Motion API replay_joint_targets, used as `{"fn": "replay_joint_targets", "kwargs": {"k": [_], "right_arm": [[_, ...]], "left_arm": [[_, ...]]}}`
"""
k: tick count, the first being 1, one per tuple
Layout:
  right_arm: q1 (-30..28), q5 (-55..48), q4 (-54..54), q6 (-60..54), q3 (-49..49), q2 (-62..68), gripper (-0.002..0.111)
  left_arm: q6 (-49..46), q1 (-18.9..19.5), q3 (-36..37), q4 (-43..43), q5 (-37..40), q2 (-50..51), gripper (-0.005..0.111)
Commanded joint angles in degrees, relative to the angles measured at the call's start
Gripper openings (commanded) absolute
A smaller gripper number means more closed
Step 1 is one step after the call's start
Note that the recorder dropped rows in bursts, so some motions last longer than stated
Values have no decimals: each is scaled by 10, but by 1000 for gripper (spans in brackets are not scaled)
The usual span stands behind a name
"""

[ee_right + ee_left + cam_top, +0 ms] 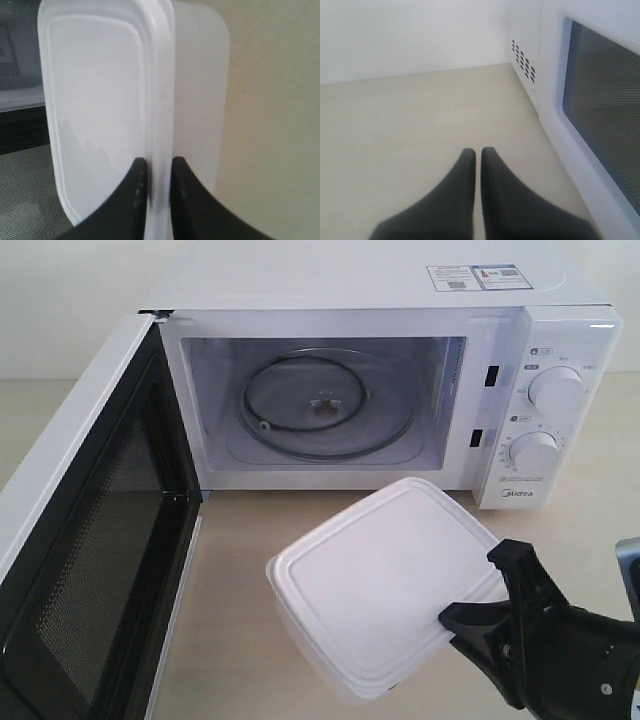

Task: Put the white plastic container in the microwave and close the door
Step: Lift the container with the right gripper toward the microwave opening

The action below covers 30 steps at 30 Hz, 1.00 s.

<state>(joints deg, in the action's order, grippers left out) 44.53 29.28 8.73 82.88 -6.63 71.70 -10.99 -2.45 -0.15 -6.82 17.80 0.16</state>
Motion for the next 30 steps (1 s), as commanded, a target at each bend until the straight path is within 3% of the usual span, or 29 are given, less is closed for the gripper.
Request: {"fn": "replay_joint_targets", "kwargs": {"k": [1,8,13,30], "right_arm": [[1,55,-40,37,2,2,0],[1,81,-57,53,-10,2,0],[1,34,-69,32,-59,2,0],[1,13,53,-43,-107,20,0]], "left_arm": [[3,1,2,-4,0,-2,4],[3,1,2,-4,0,-2,4],[3,1,2,-4,0,-2,4],[3,1,2,-4,0,-2,4]]}}
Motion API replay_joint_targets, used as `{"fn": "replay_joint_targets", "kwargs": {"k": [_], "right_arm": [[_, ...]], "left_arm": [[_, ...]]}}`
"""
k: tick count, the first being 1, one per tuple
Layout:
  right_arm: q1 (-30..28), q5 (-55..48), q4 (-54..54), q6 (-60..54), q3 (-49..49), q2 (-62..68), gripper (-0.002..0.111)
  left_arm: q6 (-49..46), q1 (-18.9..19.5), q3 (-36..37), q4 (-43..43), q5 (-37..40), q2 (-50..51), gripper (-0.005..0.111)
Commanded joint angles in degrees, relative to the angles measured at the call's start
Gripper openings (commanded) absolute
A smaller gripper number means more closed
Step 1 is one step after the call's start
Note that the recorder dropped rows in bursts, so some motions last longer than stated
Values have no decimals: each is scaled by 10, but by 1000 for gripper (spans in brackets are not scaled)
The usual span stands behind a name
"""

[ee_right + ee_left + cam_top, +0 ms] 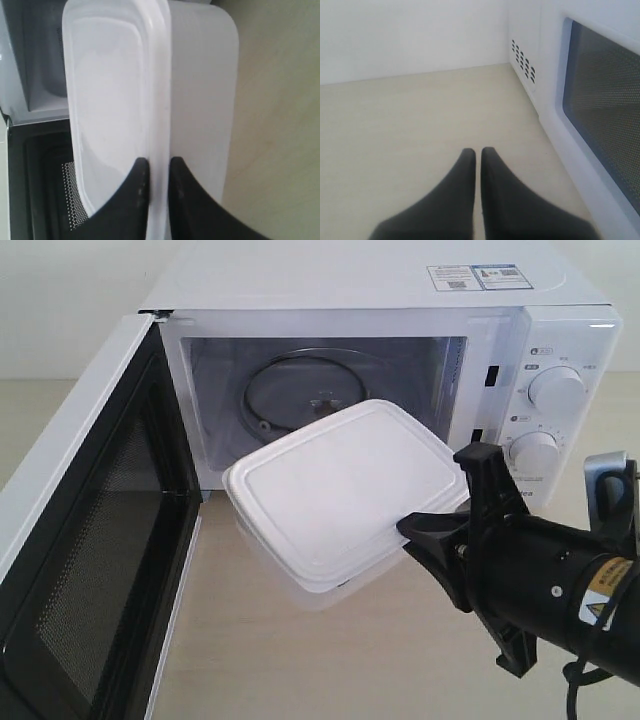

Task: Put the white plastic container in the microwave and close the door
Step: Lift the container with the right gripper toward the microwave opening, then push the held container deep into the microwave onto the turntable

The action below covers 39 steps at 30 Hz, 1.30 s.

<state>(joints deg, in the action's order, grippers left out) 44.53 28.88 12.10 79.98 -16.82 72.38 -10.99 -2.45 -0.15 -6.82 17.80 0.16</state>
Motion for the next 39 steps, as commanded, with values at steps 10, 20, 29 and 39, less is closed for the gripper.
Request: {"fn": "replay_joint_targets", "kwargs": {"k": [10,20,29,39], "right_arm": [[1,112,-5,55,-27,111,0],[1,95,15,63,-100,171,0],[0,69,96,-19,-178,216,0],[0,38,217,-148,-283,278,0]], "left_arm": [[3,1,2,-4,0,-2,4],[3,1,2,-4,0,-2,4],[3,1,2,-4,0,-2,4],[3,1,2,-4,0,-2,4]]}}
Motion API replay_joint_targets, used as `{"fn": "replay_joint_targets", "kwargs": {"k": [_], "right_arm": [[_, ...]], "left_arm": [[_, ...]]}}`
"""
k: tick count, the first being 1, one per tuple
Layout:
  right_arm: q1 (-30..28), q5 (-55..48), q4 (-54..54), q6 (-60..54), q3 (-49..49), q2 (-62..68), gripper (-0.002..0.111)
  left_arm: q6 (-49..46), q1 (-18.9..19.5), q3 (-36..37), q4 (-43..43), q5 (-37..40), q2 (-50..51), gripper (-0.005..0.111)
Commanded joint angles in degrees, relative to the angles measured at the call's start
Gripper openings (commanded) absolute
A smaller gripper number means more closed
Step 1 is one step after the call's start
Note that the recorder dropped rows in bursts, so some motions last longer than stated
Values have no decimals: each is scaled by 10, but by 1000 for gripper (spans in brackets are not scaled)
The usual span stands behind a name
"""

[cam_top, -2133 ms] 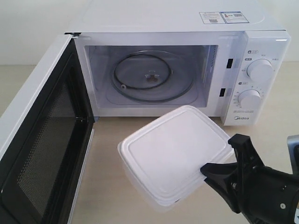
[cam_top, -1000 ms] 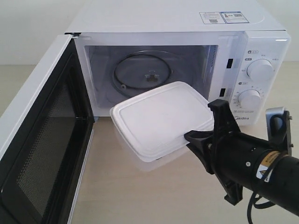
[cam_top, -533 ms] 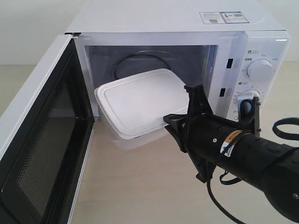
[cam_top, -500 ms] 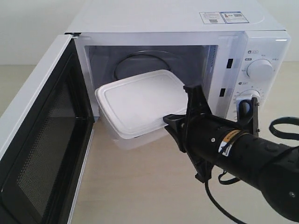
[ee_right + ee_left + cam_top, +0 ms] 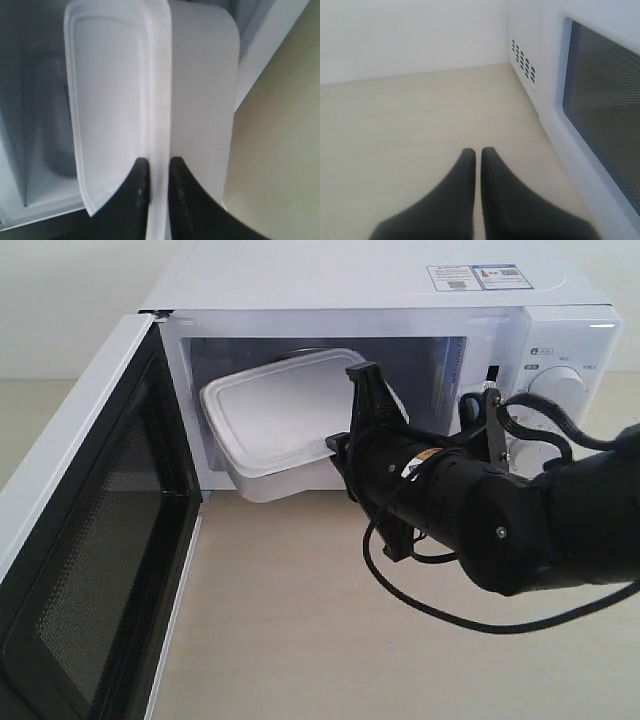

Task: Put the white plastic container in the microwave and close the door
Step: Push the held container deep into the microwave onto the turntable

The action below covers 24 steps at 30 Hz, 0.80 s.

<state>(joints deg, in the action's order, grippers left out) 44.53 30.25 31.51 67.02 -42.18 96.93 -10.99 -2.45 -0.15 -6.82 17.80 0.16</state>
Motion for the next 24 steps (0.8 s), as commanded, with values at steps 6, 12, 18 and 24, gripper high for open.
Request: {"fn": "replay_joint_targets", "kwargs": {"k": [6,12,18,24], "right_arm": [[0,63,69,-17,-76,83,0],[-11,92,87,-36,-100,104,0],[-30,106,98,-57,-126,117,0],[-35,83,117,-72,-135,117,0]], "left_arm": [[3,1,2,-4,0,-2,4],[3,1,2,-4,0,-2,4],[3,1,2,-4,0,-2,4],[3,1,2,-4,0,-2,4]]}}
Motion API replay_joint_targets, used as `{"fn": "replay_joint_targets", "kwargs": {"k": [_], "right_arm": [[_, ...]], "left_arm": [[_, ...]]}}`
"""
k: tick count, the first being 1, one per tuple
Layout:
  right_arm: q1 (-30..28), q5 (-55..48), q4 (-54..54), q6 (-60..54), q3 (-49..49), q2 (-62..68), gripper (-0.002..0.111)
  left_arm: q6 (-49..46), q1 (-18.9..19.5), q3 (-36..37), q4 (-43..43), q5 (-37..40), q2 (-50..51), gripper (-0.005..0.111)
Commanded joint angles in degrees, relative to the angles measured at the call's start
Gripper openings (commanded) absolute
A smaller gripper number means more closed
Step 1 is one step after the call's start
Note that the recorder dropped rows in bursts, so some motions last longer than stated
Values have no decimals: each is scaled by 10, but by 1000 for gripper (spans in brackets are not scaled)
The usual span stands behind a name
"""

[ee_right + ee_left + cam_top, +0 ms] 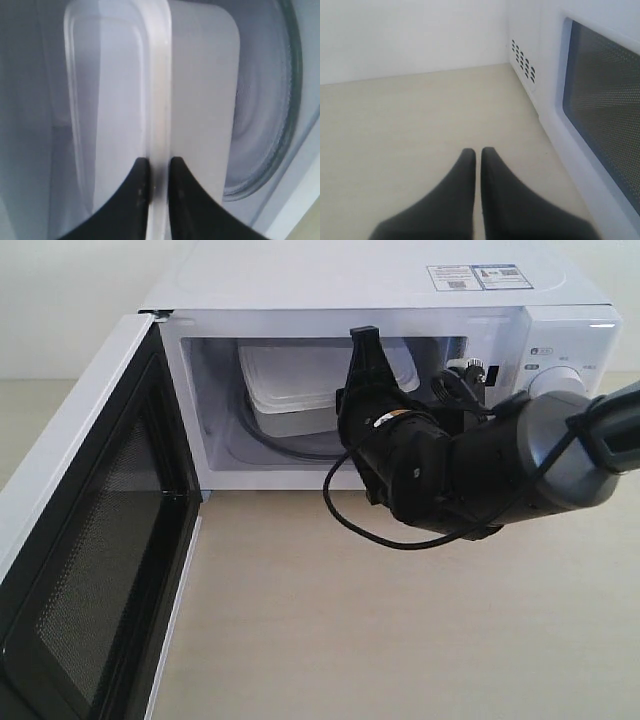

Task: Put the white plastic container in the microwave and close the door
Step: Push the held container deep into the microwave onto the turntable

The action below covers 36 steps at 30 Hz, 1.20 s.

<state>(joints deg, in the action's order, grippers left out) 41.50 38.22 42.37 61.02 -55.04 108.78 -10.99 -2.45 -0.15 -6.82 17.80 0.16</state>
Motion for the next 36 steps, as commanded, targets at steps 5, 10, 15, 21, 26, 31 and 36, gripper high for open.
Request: {"fn": "replay_joint_targets", "kwargs": {"k": [5,10,15,21,26,31,36], "right_arm": [[-5,-9,6,0,-16,9,0],[-5,-11,5,17,-30,37,0],[-5,-5,5,13,-36,48,0],[-5,5,-18,3,-36,51,28],[-9,-4,-18,-17,-36,51,60],[-9,-15,-82,-24,-36,51,59],[-8,-38,-201,35,-21,47,59]], "left_arm": [[3,1,2,-4,0,-2,4],[3,1,2,-4,0,-2,4],[3,1,2,-4,0,-2,4],[3,1,2,-4,0,-2,4],[3,1,2,-4,0,-2,4],[3,1,2,-4,0,-2,4],[3,1,2,-4,0,-2,4]]}}
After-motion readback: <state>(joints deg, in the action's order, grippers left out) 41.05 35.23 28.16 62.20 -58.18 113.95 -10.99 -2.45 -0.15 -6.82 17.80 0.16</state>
